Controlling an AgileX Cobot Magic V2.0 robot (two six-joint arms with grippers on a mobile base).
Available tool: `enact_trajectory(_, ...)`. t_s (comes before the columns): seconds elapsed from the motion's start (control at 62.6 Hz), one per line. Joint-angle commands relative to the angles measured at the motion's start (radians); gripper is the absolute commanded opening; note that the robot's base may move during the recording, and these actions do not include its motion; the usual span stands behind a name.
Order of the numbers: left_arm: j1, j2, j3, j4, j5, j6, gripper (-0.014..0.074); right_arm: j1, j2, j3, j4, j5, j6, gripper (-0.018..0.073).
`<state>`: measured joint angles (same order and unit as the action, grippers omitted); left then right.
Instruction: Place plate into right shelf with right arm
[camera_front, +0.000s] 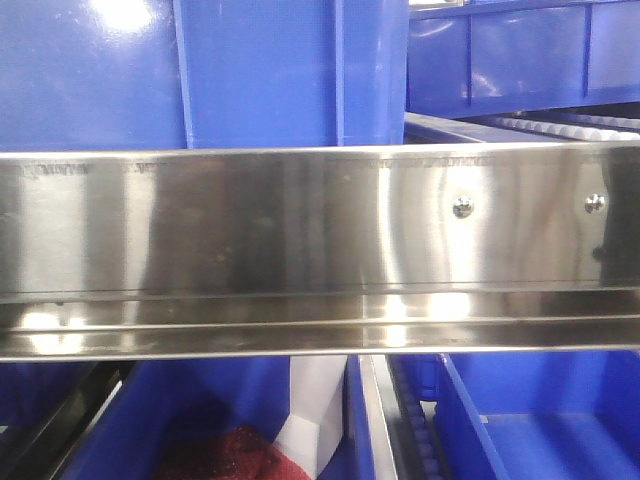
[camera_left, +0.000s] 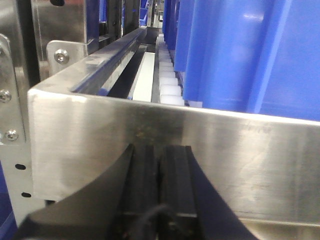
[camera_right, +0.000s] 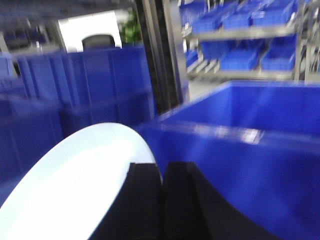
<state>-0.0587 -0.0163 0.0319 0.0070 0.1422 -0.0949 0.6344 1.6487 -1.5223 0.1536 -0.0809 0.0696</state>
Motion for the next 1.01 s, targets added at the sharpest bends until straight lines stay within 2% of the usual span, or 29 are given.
enact_trajectory(0.0,-0.002,-0.006,0.009,0.000,-0.089,-0.006,-0.0047,0.003,-0.013,-0.064,0.007,-0.088,0.001,0.0111)
enact_trajectory(0.096,-0.002,-0.006,0.009,0.000,-0.089,-0.006,-0.0047,0.006,0.008,-0.069,0.007,-0.071,0.001,0.0270)
enact_trajectory(0.224,-0.002,-0.006,0.009,0.000,-0.089,-0.006,-0.0047,0.010,0.012,-0.069,0.007,-0.079,0.001,0.0608)
enact_trajectory(0.256,-0.002,-0.006,0.009,0.000,-0.089,-0.006,-0.0047,0.010,0.012,-0.069,0.006,-0.082,0.000,0.0651)
enact_trajectory(0.575,-0.002,-0.006,0.009,0.000,-0.089,-0.006,-0.0047,0.010,-0.028,-0.069,0.006,-0.060,0.000,0.0634)
enact_trajectory(0.783,-0.002,-0.006,0.009,0.000,-0.089,-0.006,-0.0047,-0.032,-0.134,-0.069,0.006,0.166,-0.007,0.0611)
enact_trajectory(0.894,-0.002,-0.006,0.009,0.000,-0.089,-0.006,-0.0047,-0.065,-0.208,-0.069,0.006,0.319,-0.007,0.0465)
enact_trajectory(0.99,-0.002,-0.006,0.009,0.000,-0.089,-0.006,-0.0047,-0.095,-0.287,-0.069,0.006,0.467,-0.007,0.0193)
